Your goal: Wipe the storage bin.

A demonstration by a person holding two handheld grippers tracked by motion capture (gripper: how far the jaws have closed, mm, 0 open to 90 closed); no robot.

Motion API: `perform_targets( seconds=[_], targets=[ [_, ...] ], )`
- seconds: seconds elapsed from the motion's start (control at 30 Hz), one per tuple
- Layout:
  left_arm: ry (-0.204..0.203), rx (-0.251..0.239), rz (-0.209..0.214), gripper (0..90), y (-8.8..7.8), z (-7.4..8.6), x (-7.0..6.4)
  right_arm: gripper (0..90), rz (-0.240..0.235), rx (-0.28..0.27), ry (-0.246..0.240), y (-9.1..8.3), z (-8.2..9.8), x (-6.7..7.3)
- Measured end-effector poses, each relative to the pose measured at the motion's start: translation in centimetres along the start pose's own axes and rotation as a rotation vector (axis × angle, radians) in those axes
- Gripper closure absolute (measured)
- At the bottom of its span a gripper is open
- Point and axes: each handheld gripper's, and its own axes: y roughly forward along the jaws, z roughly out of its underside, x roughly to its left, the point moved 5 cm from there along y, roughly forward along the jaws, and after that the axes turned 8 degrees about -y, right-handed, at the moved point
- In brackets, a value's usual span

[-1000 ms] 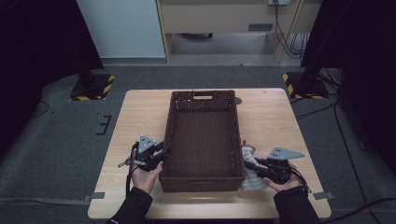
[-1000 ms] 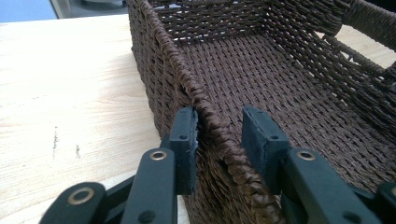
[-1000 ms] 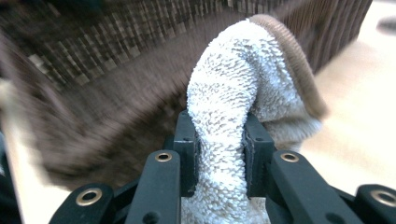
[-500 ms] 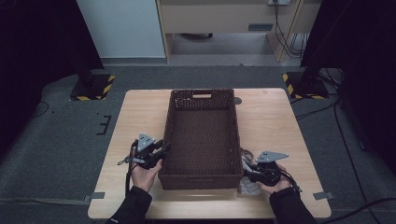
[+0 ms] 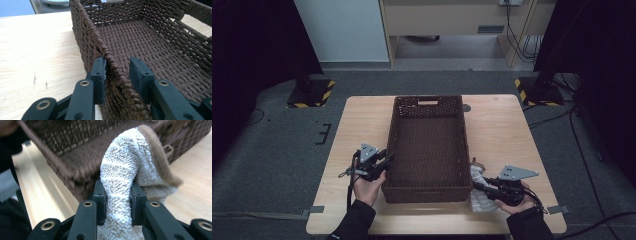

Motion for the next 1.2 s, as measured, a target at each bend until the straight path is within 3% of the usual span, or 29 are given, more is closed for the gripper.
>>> perform_targets(
  seconds=[0.23, 0.33, 0.5, 0.53, 0.7, 0.97, 1.1, 1.2],
  targets=[
    [-0.005, -0.005, -0.001, 65.0, 0.1, -0.2, 0.5, 72.8, -0.012, 0.149, -0.012, 2.4, 2.0, 0.3],
    [-0.001, -0.004, -0.005, 65.0, 0.1, -0.2, 0.5, 72.6, 0.0, 0.117, -0.02, 1.6, 1.2, 0.2],
    [-0.005, -0.007, -0.012, 65.1, 0.1, -0.2, 0.7, 72.7, 0.003, -0.031, -0.011, -0.7, -0.9, 0.2],
    [-0.007, -0.009, -0.013, 65.0, 0.1, -0.3, 0.8, 72.7, 0.001, -0.037, -0.015, -0.8, -1.0, 0.3],
    [-0.009, -0.009, -0.015, 65.0, 0.1, -0.3, 1.0, 72.8, -0.025, 0.011, -0.02, 0.3, -0.2, 0.9],
    [-0.012, -0.012, -0.009, 64.3, 0.1, -0.2, 1.1, 72.8, -0.037, 0.153, -0.013, 2.5, 2.2, 1.2],
    [-0.015, -0.015, -0.009, 63.2, 0.0, -0.2, 1.1, 72.7, -0.023, 0.13, -0.012, 1.5, 1.5, 0.9],
    [-0.017, -0.016, -0.009, 62.5, 0.1, -0.2, 1.1, 72.7, -0.013, 0.034, 0.002, -0.2, 0.2, 0.9]
  ],
)
